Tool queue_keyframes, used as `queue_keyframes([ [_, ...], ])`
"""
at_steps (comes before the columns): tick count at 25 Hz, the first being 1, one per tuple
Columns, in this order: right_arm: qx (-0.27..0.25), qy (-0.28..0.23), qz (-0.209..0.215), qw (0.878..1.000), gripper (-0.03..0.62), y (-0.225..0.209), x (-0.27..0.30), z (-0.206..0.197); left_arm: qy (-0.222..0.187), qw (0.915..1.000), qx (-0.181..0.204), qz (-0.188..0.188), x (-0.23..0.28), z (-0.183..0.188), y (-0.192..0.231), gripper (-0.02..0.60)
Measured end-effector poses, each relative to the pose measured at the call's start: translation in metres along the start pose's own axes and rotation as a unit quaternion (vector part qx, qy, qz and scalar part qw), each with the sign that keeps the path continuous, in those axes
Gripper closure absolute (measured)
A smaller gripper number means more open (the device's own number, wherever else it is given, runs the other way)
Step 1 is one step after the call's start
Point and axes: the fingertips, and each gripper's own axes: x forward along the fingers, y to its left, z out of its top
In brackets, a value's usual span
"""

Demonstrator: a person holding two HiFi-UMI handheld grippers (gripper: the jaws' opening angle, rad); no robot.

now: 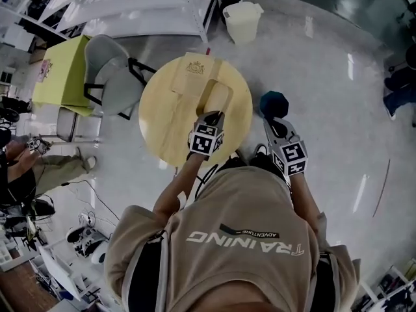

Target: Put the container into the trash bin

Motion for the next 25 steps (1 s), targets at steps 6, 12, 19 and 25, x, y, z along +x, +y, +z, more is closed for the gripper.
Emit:
queue_keyframes([
  [6, 0.017, -0.002, -0.05, 0.999, 0.595, -0.023, -0.026, -0.01, 0.004, 0.9987, 0.032, -0.041, 0.022, 0.014, -0.027, 0.563],
  [12, 0.036, -0.004, -0.089, 0.995, 0.595, -0.054, -0.057, -0.02, 0.014, 0.9959, 0.055, -0.07, 0.05, 0.029, -0.062, 0.563],
  [19, 0.056, -0.005, -0.1, 0.993, 0.595, -0.105, -0.085, -0.034, 0.023, 0.9939, 0.075, -0.078, 0.086, 0.055, -0.104, 0.563],
  [25, 0.054, -0.007, -0.085, 0.995, 0.595, -0.164, -0.103, -0.033, 0.027, 0.9949, 0.069, -0.068, 0.117, 0.084, -0.144, 0.561],
])
